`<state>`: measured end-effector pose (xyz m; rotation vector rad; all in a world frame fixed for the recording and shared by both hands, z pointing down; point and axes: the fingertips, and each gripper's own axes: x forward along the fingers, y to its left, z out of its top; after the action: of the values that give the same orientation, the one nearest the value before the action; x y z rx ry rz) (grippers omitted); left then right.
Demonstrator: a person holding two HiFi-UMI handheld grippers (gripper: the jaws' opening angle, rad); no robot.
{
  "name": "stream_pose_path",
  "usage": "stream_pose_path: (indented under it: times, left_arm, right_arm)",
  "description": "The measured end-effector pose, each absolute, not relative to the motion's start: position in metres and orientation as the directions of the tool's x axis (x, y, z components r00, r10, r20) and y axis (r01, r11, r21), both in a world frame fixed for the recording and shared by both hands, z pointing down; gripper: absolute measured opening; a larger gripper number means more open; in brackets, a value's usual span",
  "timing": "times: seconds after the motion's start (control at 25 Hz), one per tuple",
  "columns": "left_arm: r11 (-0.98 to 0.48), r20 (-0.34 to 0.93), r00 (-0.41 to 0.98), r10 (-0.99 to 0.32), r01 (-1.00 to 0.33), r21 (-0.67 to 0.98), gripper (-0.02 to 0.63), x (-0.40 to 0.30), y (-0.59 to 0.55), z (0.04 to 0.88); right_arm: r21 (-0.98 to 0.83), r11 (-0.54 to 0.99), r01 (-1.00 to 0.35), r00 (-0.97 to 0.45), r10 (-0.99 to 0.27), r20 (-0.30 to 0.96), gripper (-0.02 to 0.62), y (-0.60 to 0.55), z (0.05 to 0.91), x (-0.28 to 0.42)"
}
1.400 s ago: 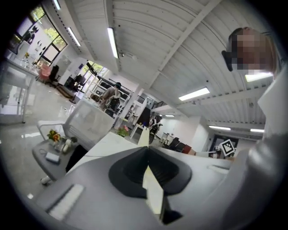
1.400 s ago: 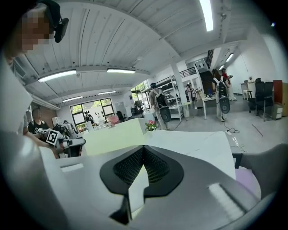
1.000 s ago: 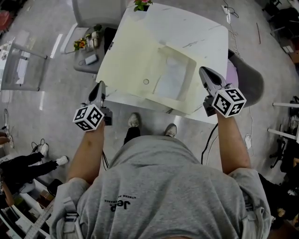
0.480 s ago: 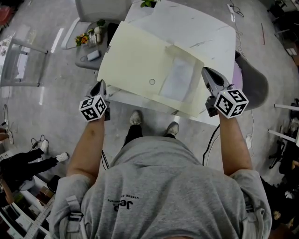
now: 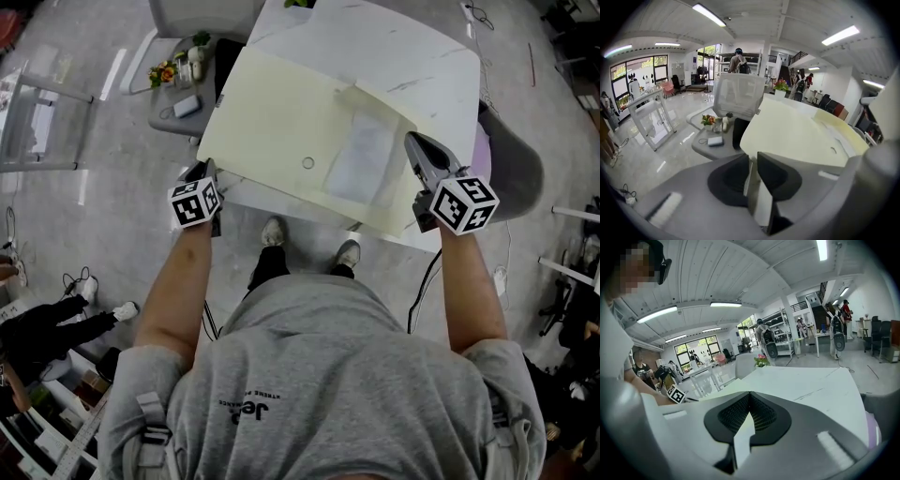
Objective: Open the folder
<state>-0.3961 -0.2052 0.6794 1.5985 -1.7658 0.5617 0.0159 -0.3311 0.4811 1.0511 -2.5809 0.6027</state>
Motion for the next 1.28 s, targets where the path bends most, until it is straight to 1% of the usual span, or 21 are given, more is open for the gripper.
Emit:
stream_pose_path:
  times: [0.24,0.64,1.28]
  left_arm:
    - [0.158,0.766,-0.024,-0.643,-0.982,0.102,0.098,-0.399,-0.216,0.683]
    - [0.166,0.765,-0.028,-0.643,-0.981,0.104,0.100,-0.400,-0.216,0.681]
    - [0.150,0.770,-0.026,-0.638,-0.985,0.090,0.100,-0.400,-0.216,0.683]
  right_arm:
    - [-0.280,0.647,-0.709,-0.697,-0.586,0.413,-0.003,-0.332,0.488,0.010]
    - [-0.274,0.627,-0.730,-0.676,-0.599,0.430,-0.003,-0.338,0.498,0.017]
    - [-0.266,0.603,-0.752,-0.654,-0.627,0.425,-0.003,-0.343,0.496,0.028]
